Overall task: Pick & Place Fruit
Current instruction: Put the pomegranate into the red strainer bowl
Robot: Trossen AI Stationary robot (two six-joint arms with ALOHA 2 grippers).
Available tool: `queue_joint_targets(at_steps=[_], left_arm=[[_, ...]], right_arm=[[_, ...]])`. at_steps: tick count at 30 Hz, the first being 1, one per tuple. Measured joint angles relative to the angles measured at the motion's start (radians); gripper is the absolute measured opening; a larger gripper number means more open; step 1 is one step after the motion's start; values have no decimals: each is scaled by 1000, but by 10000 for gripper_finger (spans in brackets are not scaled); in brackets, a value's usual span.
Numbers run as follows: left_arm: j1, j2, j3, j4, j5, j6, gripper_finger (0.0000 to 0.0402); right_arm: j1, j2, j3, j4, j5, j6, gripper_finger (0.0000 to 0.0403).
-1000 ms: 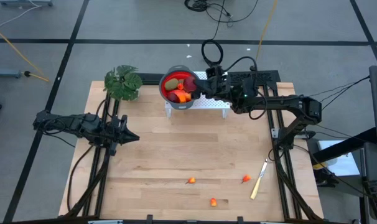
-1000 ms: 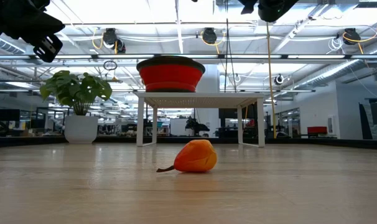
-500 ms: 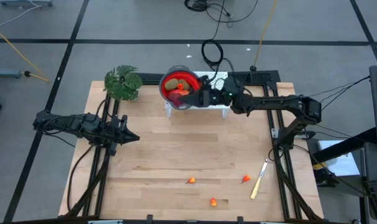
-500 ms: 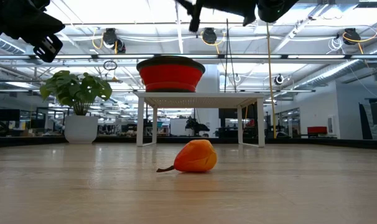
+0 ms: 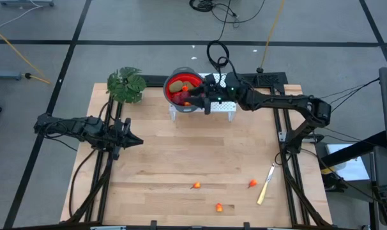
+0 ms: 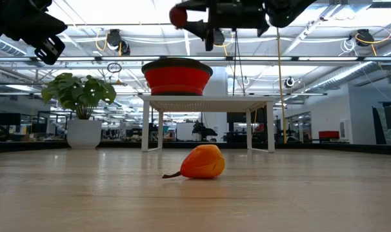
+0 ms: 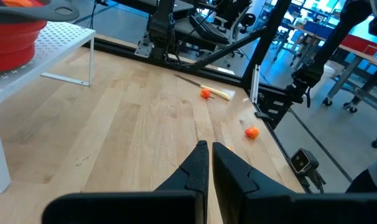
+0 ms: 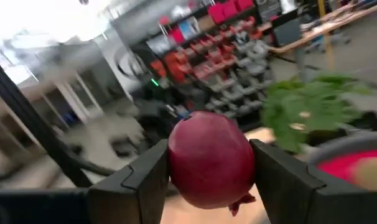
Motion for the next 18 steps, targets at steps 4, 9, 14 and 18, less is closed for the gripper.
queue_joint_targets(at_steps=[4,9,14,18], left_arm=[[0,0,0,0,0,-1,19],[0,0,0,0,-23,-1,19],[0,0,0,0,-44,-1,19],[0,0,0,0,-44,1,19]], right_arm=[[-26,-33,0,-137,7,-225,201],[-61,-91,0,-311,79,-296,201],[-97,-127,0,-416,83,-296,201],[-112,-137,2,-423,82,-291,201]])
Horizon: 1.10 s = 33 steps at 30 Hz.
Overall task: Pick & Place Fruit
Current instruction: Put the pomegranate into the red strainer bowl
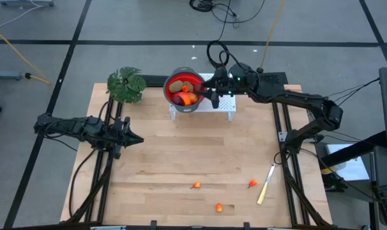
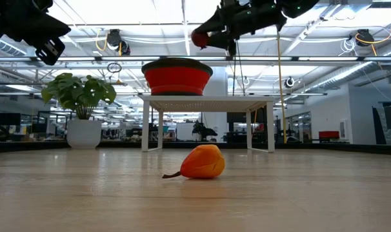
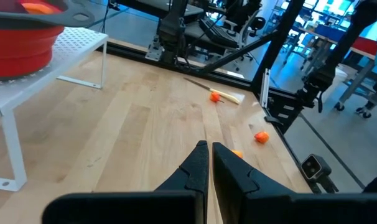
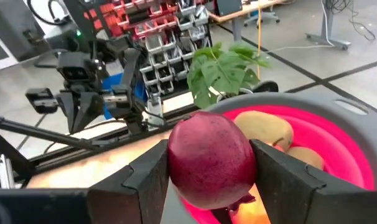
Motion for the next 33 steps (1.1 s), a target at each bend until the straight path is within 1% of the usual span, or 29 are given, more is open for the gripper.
queue_joint_targets(at_steps=[7,12,17,26,29,33], left_arm=[[0,0,0,0,-10,-1,19],[0,0,0,0,-30,-1,19],[0,0,0,0,-41,0,19],[0,0,0,6,-72,-23,19],[-1,0,0,71,-149,-84,19],[0,11,0,262,-316,-138,19]], right_arm=[[-9,3,90,-156,4,-51,201],[-8,3,132,-259,4,-57,201],[-8,22,133,-278,29,-70,201],[0,56,133,-272,29,-110,201],[11,58,134,-249,41,-129,201],[30,60,133,-224,54,-131,201]])
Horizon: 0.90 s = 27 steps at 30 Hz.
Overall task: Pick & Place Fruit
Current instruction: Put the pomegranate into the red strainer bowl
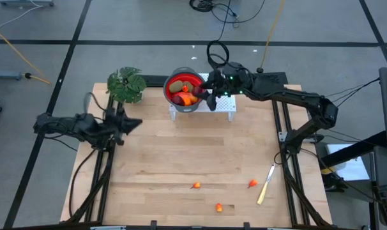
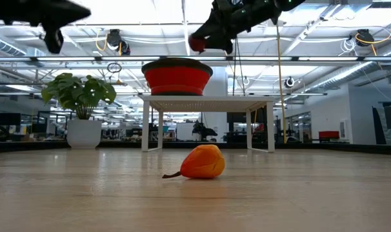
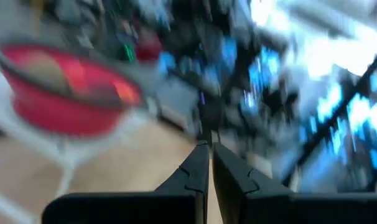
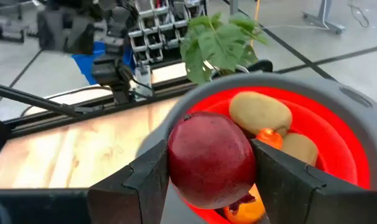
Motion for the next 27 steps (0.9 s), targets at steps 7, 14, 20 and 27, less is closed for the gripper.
queue_joint_targets(at_steps=[7,14,20,27], left_arm=[[1,99,0,389,-49,123,19],[2,262,9,601,-59,158,19],[31,415,112,606,-59,136,27],[81,570,284,455,-55,137,84]], right_arm=[[49,0,0,7,35,-86,201],[102,0,0,76,56,-149,201],[146,0,0,99,115,-192,201],[202,-1,0,98,233,-301,201]])
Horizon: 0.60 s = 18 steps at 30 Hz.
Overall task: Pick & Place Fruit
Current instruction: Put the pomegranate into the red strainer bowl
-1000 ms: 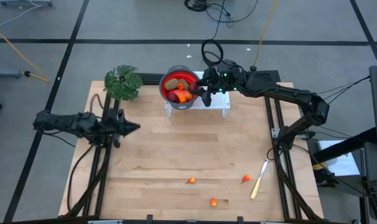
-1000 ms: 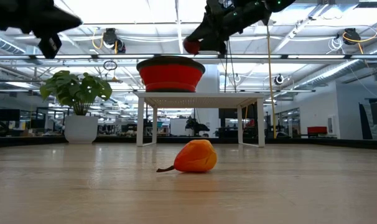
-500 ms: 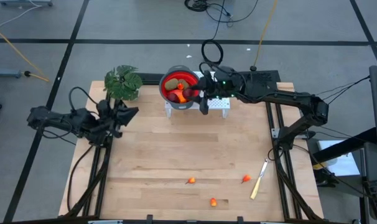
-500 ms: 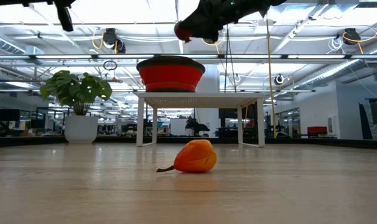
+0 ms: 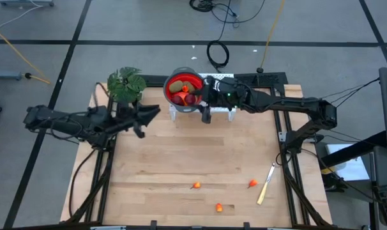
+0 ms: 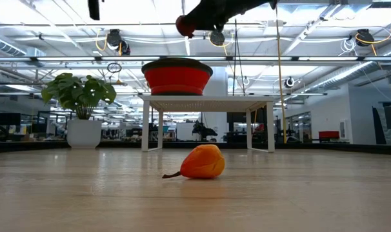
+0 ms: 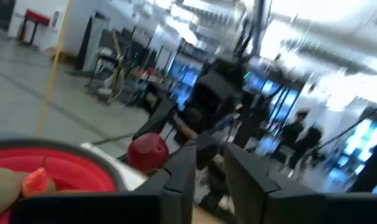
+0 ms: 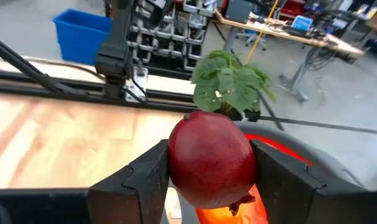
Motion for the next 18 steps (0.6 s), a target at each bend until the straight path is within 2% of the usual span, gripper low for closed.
queue_joint_targets(at_steps=[6,14,18], left_arm=[[42,107,128,-134,9,1,155],[96,216,195,-136,15,-5,245],[127,274,219,-138,90,-5,285]], right_arm=[[45,0,0,0,137,-91,201],[97,0,0,49,313,-202,201],[117,0,0,100,343,-246,201]])
